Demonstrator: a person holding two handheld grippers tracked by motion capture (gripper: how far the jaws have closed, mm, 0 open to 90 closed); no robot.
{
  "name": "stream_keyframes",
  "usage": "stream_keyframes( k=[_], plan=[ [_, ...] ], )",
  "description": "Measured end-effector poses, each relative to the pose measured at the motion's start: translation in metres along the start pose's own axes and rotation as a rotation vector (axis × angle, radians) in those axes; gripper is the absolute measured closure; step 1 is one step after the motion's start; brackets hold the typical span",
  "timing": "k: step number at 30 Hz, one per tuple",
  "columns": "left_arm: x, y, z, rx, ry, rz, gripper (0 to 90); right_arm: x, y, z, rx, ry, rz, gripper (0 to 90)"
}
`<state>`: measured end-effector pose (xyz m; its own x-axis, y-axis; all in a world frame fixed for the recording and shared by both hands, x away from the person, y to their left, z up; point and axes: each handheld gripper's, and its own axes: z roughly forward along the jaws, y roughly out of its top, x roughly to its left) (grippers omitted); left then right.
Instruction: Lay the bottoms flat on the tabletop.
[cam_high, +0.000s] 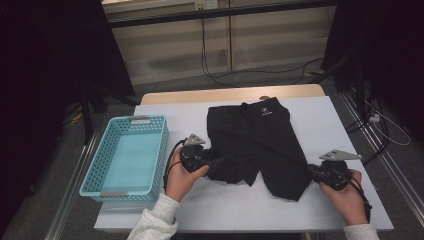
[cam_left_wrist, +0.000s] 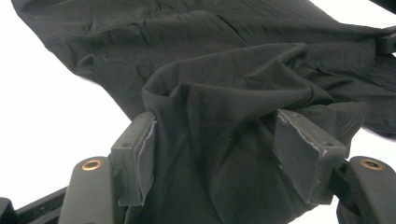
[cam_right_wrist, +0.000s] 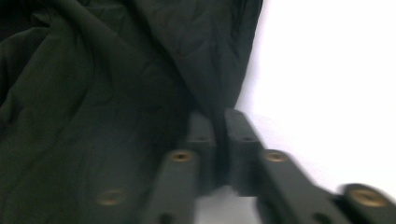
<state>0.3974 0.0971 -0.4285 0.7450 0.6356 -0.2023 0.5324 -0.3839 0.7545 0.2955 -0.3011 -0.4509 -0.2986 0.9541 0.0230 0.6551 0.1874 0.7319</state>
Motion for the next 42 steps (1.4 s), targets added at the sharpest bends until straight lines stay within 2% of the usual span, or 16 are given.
stream_keyframes(
  k=[3, 6, 9, 12, 15, 17, 20, 27, 30, 33, 38, 42],
  plan=[
    [0.000, 0.000, 0.000, 0.002, 0.002, 0.005, 32.4, -0.001, 0.005, -0.003, -0.029, -0.018, -0.001, 67.2],
    [0.001, 0.000, -0.001, 0.007, 0.009, 0.006, 31.8, -0.001, 0.013, -0.003, -0.059, -0.028, -0.004, 64.5],
    [0.003, -0.002, -0.001, 0.008, 0.020, 0.003, 31.4, -0.004, 0.018, 0.005, -0.089, -0.037, 0.014, 61.9],
    [0.004, -0.002, -0.002, 0.003, 0.023, -0.003, 31.1, -0.005, 0.020, 0.019, -0.072, -0.035, 0.024, 62.8],
    [0.004, -0.002, -0.003, 0.002, 0.023, -0.004, 30.7, -0.004, 0.020, 0.032, -0.027, -0.039, 0.025, 62.2],
    [0.003, -0.002, -0.002, 0.004, 0.019, -0.004, 30.6, -0.004, 0.018, 0.035, -0.002, -0.055, 0.025, 64.4],
    [0.003, -0.003, -0.001, 0.015, 0.022, 0.001, 30.4, -0.009, 0.017, 0.033, -0.009, -0.034, 0.039, 88.4],
    [0.003, -0.002, -0.001, 0.010, 0.022, 0.003, 30.1, -0.021, 0.011, 0.025, -0.031, -0.033, 0.079, 90.0],
    [0.003, -0.002, 0.000, 0.011, 0.022, 0.002, 30.1, -0.025, 0.009, 0.023, -0.050, -0.063, 0.073, 90.0],
    [0.003, -0.003, 0.001, 0.012, 0.023, -0.001, 30.1, -0.028, 0.007, 0.022, -0.056, -0.083, 0.085, 85.7],
    [0.004, -0.002, 0.000, 0.014, 0.022, 0.000, 30.0, -0.024, 0.010, 0.014, -0.063, -0.099, 0.056, 69.6],
    [0.003, -0.001, -0.001, 0.009, 0.017, 0.000, 29.8, -0.018, 0.009, 0.006, -0.072, -0.062, 0.046, 64.7]
  ],
)
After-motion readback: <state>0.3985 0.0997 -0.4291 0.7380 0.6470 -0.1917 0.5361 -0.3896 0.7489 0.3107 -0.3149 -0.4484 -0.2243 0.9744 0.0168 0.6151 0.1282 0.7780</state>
